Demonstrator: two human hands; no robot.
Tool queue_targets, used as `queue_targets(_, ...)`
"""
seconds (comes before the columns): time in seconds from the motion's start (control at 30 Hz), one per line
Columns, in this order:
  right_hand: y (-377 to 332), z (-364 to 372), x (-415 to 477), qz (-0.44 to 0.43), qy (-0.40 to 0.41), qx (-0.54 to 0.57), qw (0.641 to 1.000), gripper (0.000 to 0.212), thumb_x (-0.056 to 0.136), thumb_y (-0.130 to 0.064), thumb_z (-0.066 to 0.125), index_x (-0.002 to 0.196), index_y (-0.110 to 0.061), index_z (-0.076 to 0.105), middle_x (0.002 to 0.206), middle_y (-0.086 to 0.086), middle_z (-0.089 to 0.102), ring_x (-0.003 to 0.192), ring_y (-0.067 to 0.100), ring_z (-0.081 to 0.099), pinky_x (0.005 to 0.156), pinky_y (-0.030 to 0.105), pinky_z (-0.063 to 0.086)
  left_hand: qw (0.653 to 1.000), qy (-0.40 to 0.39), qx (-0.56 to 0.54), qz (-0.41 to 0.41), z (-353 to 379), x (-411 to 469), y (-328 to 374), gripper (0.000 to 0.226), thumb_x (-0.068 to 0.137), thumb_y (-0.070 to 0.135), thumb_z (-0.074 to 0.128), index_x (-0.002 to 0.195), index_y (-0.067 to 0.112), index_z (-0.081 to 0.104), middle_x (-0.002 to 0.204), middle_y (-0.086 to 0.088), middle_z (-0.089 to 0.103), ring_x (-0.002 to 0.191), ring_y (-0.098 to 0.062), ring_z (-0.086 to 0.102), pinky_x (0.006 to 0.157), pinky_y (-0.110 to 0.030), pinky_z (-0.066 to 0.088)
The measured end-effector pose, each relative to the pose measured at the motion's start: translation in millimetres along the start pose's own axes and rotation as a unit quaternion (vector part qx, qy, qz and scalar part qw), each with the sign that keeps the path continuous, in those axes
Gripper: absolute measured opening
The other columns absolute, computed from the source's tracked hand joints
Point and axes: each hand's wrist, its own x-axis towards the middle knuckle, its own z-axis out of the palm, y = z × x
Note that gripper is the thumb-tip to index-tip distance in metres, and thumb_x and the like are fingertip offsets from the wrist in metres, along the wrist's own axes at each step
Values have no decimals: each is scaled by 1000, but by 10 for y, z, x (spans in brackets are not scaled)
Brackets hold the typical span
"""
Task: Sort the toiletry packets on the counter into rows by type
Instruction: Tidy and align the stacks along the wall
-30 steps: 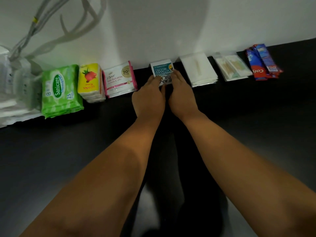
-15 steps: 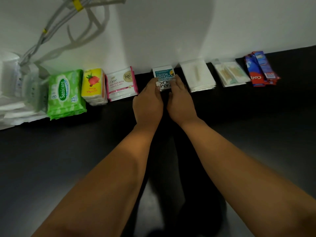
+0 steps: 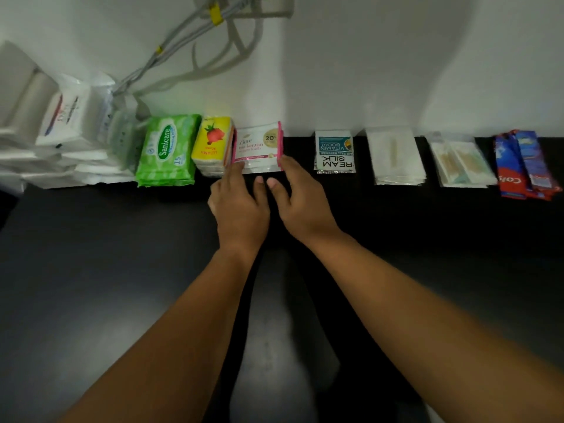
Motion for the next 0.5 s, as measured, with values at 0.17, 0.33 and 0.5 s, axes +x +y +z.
queue_targets(0.17, 156, 211, 338, -18, 20, -52, 998, 53, 100, -9, 47, 151, -11, 35, 158, 13, 28, 139, 24, 40, 115, 34, 36, 995, -18, 98, 6, 116, 83, -20, 51, 101, 37, 41, 149, 17, 37, 155, -3, 40, 134, -28, 35, 108, -45, 28)
queue_targets(0.33, 307, 353, 433, -49, 40, -102, 993, 43, 105, -30, 41, 148, -25, 40, 145, 1, 49, 129, 17, 52, 110, 44, 43, 985, -29, 170, 10, 191, 115, -62, 54, 102, 42, 36, 152, 21, 30, 160, -6, 30, 132, -31, 35, 102, -45, 30)
queue_targets(0.5, 231, 326, 404, -20, 17, -147, 989, 50, 100, -28, 35, 145, -8, 44, 157, 11, 34, 134, 29, 47, 109, 42, 43, 982, -35, 187, 16, 215, 150, -83, 55, 102, 43, 35, 153, 22, 32, 158, -8, 33, 128, -33, 38, 98, -45, 31)
